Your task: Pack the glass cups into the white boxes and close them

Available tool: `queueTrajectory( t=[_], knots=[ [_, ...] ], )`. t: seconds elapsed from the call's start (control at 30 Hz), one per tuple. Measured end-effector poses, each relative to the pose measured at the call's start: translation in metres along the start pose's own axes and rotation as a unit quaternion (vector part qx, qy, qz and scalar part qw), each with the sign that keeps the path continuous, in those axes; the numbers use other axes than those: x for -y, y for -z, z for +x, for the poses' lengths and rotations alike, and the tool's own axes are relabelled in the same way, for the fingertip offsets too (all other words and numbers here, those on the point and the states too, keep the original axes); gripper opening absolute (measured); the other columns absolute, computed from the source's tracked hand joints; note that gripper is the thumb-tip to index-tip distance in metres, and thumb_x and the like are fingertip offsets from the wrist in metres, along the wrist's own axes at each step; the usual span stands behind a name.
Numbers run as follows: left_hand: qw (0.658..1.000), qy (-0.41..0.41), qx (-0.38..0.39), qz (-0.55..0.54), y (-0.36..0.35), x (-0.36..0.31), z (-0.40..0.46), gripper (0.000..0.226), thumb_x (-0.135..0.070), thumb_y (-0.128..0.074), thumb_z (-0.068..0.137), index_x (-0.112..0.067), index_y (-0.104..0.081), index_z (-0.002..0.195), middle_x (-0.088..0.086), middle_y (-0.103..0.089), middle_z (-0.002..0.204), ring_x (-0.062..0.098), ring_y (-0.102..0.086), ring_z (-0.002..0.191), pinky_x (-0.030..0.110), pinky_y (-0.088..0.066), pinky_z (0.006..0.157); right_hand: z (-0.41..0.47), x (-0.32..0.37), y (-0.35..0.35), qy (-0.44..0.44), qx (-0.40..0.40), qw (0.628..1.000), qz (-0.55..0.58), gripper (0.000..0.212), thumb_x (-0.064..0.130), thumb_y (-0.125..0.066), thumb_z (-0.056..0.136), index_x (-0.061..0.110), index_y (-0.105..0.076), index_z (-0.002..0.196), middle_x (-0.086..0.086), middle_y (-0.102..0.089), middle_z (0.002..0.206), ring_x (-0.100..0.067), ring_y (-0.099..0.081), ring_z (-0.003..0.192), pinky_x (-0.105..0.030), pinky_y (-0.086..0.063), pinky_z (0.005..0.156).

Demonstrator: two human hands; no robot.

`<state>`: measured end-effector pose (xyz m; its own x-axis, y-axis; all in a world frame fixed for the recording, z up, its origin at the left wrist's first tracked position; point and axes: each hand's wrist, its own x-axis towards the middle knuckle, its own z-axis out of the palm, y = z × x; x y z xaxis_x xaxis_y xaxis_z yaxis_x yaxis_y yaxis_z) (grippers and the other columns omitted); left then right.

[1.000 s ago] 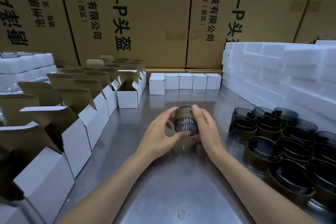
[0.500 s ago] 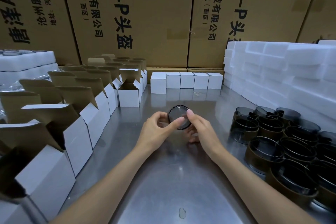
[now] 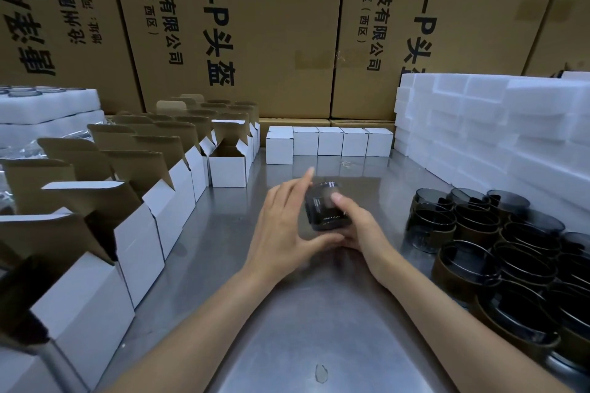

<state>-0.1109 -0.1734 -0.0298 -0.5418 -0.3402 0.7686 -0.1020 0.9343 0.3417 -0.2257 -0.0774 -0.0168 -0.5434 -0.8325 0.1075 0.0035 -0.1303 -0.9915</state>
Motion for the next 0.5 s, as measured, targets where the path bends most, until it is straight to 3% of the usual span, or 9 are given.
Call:
queueTrajectory(
  t=[0.13, 0.2, 0.3, 0.37, 0.5],
  knots=[
    [0.999, 0.015, 0.022, -0.021, 0.001, -0.002, 0.001, 0.102, -0.062, -0.07, 0.068, -0.025, -0.02, 0.148, -0.002, -0.048, 0.136, 0.011, -0.04, 0.125, 0.011, -0.022, 0.105, 0.004, 0.0, 0.006, -0.023, -0.004, 0.999, 0.04, 0.038, 0.041, -0.043, 0.093, 0.016, -0.063, 0.114, -0.017, -0.072, 0.102, -0.03, -0.066, 0.084, -0.037, -0.048, 0.074],
    [0.999, 0.017, 0.027, -0.028, 0.001, -0.002, 0.0, 0.102, -0.065, -0.066, 0.068, -0.027, -0.018, 0.148, -0.003, -0.046, 0.139, 0.009, -0.038, 0.127, 0.012, -0.024, 0.106, 0.004, -0.002, 0.005, -0.028, 0.001, 0.999, 0.022, 0.042, 0.045, -0.048, 0.089, 0.013, -0.065, 0.109, -0.02, -0.071, 0.101, -0.03, -0.061, 0.082, -0.04, -0.047, 0.079],
    [0.999, 0.021, 0.029, -0.03, 0.001, -0.002, -0.001, 0.102, -0.064, -0.067, 0.069, -0.024, -0.021, 0.15, -0.005, -0.043, 0.143, 0.008, -0.036, 0.131, 0.018, -0.027, 0.108, 0.004, -0.006, 0.003, -0.018, -0.004, 1.0, 0.016, 0.027, 0.041, -0.053, 0.089, 0.02, -0.069, 0.093, -0.01, -0.072, 0.092, -0.026, -0.063, 0.081, -0.037, -0.048, 0.078],
    [0.999, 0.016, 0.023, -0.022, 0.0, -0.002, -0.001, 0.102, -0.062, -0.069, 0.07, -0.019, -0.024, 0.151, -0.004, -0.041, 0.145, 0.009, -0.035, 0.133, 0.02, -0.028, 0.11, 0.005, -0.01, 0.002, 0.025, -0.042, 0.999, -0.004, 0.015, 0.034, -0.061, 0.09, 0.022, -0.065, 0.098, -0.005, -0.072, 0.096, -0.019, -0.068, 0.085, -0.03, -0.051, 0.074],
    [1.0, 0.003, 0.017, -0.005, 0.0, -0.003, -0.002, 0.1, -0.051, -0.078, 0.07, -0.013, -0.029, 0.149, -0.001, -0.041, 0.146, 0.012, -0.036, 0.135, 0.025, -0.03, 0.112, 0.007, -0.016, 0.001, 0.108, -0.193, 0.97, -0.101, 0.058, 0.031, -0.084, 0.069, 0.027, -0.042, 0.109, 0.004, -0.06, 0.108, -0.008, -0.063, 0.096, -0.026, -0.05, 0.08]
  ],
)
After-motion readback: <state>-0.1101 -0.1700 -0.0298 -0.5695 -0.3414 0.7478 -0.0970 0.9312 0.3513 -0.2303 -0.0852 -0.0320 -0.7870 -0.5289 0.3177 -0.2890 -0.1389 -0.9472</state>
